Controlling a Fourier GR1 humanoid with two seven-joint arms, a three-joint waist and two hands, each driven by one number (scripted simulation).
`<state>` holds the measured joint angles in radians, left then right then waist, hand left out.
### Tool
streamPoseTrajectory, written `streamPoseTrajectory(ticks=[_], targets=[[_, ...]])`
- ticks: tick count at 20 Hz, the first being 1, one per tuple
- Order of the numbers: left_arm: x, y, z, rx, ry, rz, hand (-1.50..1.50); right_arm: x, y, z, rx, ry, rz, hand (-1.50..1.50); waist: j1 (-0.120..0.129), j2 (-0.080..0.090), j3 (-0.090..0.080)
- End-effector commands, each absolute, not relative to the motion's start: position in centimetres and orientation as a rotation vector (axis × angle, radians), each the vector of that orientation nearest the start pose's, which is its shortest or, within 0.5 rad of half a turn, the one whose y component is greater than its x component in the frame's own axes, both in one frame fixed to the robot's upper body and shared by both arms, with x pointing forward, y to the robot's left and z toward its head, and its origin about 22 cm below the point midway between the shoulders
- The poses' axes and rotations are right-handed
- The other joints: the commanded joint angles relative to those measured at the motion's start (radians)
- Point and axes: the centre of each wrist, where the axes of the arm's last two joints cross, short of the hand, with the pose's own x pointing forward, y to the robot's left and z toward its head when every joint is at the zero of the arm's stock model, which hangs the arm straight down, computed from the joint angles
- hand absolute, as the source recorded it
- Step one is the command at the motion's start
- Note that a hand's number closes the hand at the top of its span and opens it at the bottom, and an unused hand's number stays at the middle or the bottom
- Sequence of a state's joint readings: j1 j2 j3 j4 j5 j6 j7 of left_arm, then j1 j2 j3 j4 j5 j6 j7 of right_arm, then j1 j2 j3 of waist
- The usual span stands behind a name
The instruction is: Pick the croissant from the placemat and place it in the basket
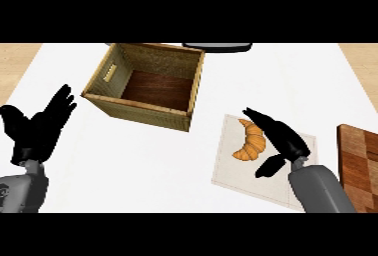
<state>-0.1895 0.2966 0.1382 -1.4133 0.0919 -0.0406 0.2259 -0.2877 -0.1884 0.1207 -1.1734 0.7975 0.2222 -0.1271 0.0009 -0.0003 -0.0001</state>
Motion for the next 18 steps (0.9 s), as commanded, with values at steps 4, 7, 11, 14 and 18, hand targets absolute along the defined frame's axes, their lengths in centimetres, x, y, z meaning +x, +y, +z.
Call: streamPoseTrajectory(ticks=[4, 7, 11, 14, 18], targets=[[29.0, 32.4, 3.2, 0.191, -1.386, -0.080, 0.00, 32.7, -22.8, -2.5, -0.442, -1.295, 1.321, 1.50, 0.004, 0.002, 0.000], [29.1, 31.5, 4.5, 0.200, -1.378, -0.059, 0.00, 32.9, -20.7, -1.8, -0.432, -1.286, 1.319, 1.50, 0.002, 0.000, 0.000], [31.6, 30.8, 4.9, 0.182, -1.398, -0.056, 0.00, 31.1, -19.8, -4.2, -0.450, -1.329, 1.308, 1.50, -0.003, 0.001, 0.000], [29.0, 32.5, 3.2, 0.196, -1.370, -0.070, 0.00, 29.7, -21.1, -4.7, -0.427, -1.300, 1.348, 1.50, -0.002, -0.001, 0.000], [30.5, 29.5, 4.1, 0.155, -1.393, -0.121, 0.00, 29.4, -9.4, -1.4, -0.435, -1.338, 1.336, 1.50, 0.064, -0.004, 0.000]])
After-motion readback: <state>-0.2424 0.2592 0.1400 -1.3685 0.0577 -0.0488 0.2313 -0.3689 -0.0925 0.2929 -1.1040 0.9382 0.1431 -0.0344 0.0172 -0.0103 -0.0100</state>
